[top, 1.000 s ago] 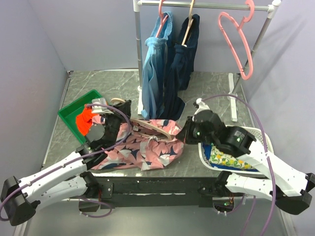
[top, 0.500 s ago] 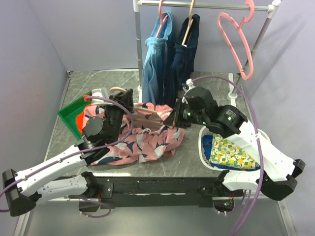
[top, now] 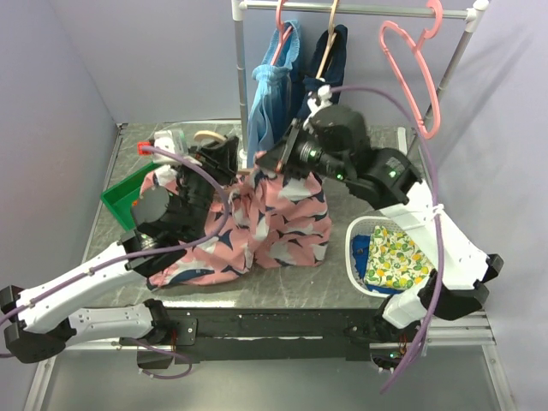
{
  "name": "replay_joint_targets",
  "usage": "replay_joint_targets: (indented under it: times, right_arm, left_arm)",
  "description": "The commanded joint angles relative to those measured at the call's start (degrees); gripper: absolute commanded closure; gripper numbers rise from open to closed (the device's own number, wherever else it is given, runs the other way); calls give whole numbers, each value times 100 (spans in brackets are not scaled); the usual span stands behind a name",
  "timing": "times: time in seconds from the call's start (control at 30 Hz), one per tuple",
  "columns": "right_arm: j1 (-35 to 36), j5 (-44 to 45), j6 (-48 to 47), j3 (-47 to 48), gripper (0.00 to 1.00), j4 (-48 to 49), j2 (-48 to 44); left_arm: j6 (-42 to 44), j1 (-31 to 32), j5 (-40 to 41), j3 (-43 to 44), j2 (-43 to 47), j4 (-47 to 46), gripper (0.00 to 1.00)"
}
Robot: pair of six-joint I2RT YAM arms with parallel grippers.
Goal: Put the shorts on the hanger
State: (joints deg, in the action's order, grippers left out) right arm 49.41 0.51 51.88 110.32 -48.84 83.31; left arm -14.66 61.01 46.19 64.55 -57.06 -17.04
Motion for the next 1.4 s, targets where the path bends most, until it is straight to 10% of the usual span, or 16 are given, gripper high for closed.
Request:
replay_joint_targets:
  times: [0.0, 0.13, 0.27, 0.5, 0.7, 0.97, 1.37]
  right_arm:
    - [60, 81, 147, 824, 100, 296, 63]
    - [96, 64, -158, 35, 96, 752, -393]
    - [78, -33, -1081, -484, 55, 1024, -1131]
    - [183, -335, -2770, -1232, 27, 1264, -2397]
    - [638, 1202, -2657, -1925, 35, 1033, -3012]
    - [2977, 3687, -2411, -2655, 38, 1665, -2583]
    - [3005, 4950, -838, -3579, 23, 2518, -1581]
  left_arm:
    - [77, 95, -585, 935, -68, 524, 99]
    - [173, 95, -804, 1636, -261, 1131, 99]
    - [209, 95, -1383, 2621, -613, 2159, 99]
    - [174, 95, -1817, 3766, -1000, 3154, 99]
    - [33, 95, -543, 3617, -1070, 3066, 99]
    - [296, 95, 188, 4109, -1668, 2996, 99]
    - [147, 95, 443, 4478, -1967, 3066, 99]
